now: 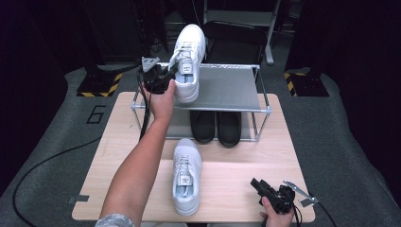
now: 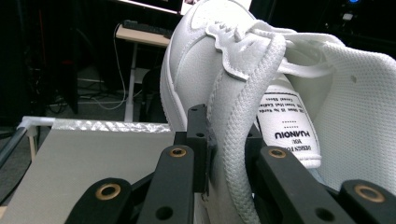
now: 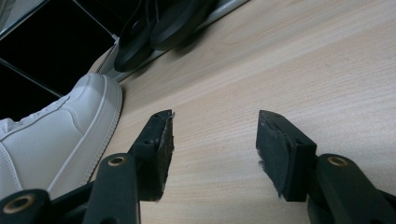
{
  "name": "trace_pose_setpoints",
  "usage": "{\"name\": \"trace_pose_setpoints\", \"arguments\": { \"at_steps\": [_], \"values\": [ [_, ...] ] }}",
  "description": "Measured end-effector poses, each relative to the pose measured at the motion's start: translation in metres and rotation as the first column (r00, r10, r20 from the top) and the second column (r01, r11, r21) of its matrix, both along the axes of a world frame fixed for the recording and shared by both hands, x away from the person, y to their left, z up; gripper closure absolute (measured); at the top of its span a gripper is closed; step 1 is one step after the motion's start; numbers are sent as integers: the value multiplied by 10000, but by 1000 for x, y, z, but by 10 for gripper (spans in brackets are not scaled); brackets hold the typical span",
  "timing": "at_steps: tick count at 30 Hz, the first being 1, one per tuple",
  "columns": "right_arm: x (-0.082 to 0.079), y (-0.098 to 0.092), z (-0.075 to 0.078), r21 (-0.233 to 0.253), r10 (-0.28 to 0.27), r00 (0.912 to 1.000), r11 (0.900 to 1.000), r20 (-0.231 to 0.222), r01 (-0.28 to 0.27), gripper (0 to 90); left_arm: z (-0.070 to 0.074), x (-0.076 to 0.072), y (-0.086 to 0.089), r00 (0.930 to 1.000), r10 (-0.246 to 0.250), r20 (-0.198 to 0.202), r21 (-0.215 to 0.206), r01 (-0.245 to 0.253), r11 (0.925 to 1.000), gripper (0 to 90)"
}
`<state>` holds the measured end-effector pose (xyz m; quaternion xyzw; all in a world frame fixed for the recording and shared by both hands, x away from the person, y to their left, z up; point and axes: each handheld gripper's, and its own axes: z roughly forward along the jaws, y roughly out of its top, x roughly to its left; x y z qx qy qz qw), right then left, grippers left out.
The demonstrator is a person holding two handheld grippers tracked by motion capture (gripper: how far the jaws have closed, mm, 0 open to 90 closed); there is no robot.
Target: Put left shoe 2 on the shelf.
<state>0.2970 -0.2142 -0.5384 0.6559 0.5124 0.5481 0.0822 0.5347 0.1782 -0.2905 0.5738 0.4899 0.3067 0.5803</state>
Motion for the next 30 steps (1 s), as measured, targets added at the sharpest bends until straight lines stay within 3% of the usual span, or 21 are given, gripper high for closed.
{"name": "trace_pose_setpoints", "arguments": {
  "at_steps": [9,30],
  "values": [
    [0,0,-1,-149,33,10000,9999,-26,-33,462,-10,12,-11,9985,18,-545,96,-13,10000,806],
    [0,-2,-3,-205,44,10000,9998,-9,-45,461,-20,22,-18,9950,157,-989,108,-147,9998,802]
  ]
}}
